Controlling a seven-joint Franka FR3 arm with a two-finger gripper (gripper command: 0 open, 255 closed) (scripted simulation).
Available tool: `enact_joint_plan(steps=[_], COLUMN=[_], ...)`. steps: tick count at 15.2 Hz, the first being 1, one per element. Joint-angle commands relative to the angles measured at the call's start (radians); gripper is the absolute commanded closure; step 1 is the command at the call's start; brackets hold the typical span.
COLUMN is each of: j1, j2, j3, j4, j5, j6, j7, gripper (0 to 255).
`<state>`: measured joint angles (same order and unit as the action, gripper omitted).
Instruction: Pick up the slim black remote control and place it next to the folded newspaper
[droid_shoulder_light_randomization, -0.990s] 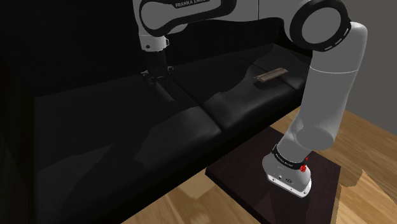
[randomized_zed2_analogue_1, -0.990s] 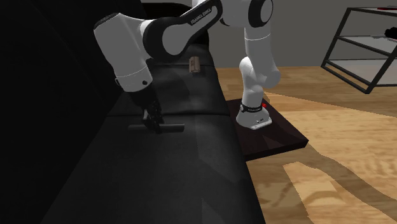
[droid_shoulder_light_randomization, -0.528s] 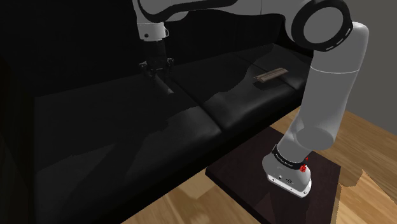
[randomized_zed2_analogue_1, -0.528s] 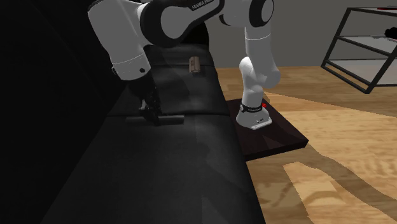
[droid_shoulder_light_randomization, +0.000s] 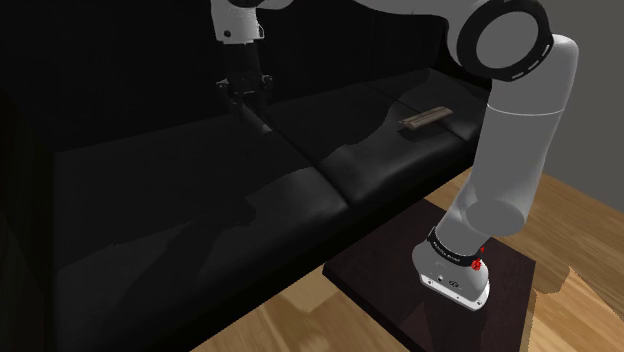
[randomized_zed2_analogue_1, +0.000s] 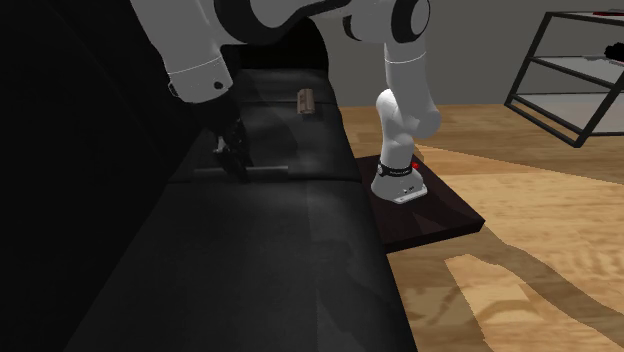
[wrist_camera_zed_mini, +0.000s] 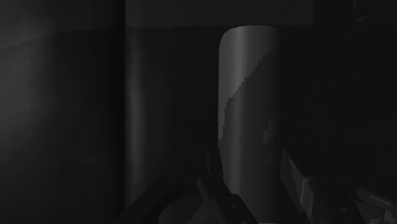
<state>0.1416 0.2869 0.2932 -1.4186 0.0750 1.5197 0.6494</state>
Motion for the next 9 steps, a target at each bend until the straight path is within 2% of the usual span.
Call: enact_joint_plan(steps=[1, 9], j1=[-0.017, -0.132], j2=[-0.028, -0.211], j3=[-0.007, -0.077], j4=[-0.026, -0.254], j5=[0.005, 0.027], j6=[-0.004, 0.024], j7=[-0.022, -0.209], gripper=[255, 255])
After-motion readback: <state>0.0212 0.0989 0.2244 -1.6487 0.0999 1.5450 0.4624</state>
